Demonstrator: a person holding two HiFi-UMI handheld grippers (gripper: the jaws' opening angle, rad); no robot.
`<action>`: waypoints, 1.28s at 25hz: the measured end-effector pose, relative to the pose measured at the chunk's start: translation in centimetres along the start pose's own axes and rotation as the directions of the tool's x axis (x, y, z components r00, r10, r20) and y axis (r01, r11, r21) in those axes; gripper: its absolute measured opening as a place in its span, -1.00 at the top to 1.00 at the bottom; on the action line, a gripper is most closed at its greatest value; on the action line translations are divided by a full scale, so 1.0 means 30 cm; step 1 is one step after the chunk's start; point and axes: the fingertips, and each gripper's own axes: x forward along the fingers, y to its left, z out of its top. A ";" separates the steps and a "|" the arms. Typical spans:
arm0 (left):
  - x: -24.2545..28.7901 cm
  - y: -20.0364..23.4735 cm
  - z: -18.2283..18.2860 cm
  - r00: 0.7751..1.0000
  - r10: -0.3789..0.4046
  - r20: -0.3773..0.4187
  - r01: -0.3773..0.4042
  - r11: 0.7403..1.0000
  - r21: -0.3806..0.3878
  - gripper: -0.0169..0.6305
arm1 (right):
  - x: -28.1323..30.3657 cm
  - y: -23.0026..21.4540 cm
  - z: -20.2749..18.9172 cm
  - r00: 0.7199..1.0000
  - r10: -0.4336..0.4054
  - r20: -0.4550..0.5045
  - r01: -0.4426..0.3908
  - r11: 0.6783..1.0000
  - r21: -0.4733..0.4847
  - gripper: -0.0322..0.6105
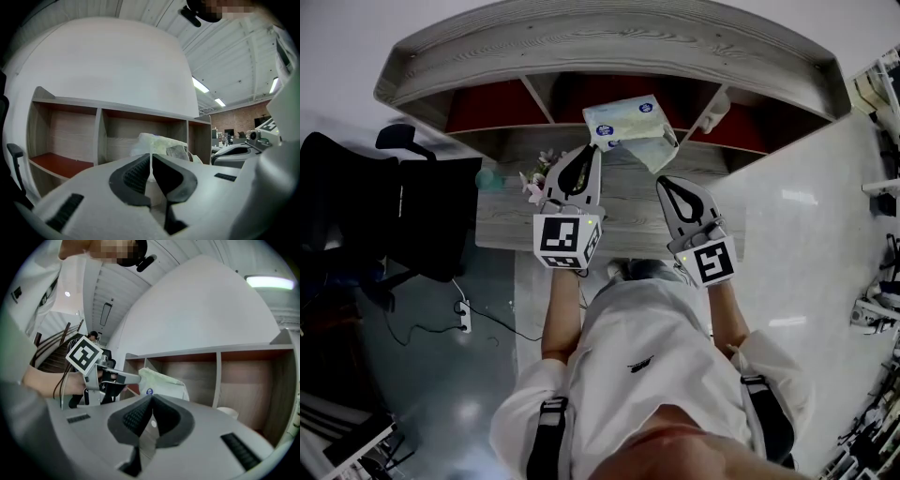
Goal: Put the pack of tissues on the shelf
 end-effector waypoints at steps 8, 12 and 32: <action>0.110 0.039 0.003 1.000 -0.010 0.001 0.010 1.000 -0.013 0.82 | 0.053 -0.069 0.005 1.000 -0.031 0.005 0.031 1.000 0.002 0.82; 0.168 0.061 -0.009 1.000 -0.011 -0.007 0.011 1.000 -0.021 0.82 | 0.083 -0.101 0.002 0.999 -0.041 0.001 0.041 0.999 0.006 0.82; 0.334 0.161 -0.110 0.994 0.053 -0.096 -0.044 0.995 0.092 0.82 | 0.200 -0.165 -0.041 0.999 -0.034 -0.030 0.035 0.999 0.033 0.82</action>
